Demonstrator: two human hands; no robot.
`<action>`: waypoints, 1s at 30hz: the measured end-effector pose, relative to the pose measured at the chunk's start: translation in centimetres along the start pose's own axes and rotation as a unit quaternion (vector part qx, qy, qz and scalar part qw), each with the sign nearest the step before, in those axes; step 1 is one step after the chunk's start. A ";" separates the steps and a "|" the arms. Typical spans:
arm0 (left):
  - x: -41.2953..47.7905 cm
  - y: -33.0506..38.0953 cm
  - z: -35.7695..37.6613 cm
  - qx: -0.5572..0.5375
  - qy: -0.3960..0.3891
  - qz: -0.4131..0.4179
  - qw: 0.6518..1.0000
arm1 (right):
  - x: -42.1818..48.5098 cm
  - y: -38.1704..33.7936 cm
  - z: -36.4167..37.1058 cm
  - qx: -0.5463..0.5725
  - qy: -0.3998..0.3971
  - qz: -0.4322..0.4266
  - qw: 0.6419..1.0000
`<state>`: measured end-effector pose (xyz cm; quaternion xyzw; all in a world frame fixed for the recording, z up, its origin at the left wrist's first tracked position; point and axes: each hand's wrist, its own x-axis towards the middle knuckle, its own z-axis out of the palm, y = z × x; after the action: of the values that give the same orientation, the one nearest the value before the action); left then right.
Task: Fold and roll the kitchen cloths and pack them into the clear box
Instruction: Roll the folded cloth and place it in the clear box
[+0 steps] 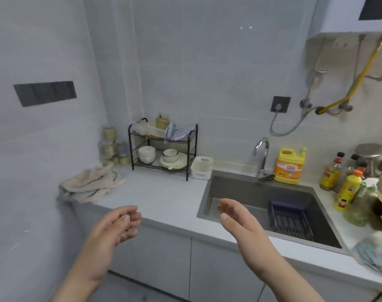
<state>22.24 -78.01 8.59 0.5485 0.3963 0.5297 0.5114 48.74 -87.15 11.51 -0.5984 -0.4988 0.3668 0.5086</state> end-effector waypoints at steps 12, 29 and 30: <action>5.5 -1.8 -17.5 0.012 0.076 -0.019 0.997 | 7.7 -0.9 18.2 -0.021 -0.098 0.045 0.994; 27.7 -6.5 -20.3 0.042 0.135 -0.052 0.989 | 32.8 3.2 25.4 0.040 -0.150 0.096 0.983; 28.8 -6.6 -20.5 0.043 0.141 -0.049 0.988 | 34.4 3.4 25.9 0.041 -0.152 0.095 0.983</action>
<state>6.35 -45.91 5.48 0.4697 0.5130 0.5582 0.4523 33.02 -47.43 5.03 -0.5590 -0.4958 0.5205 0.4132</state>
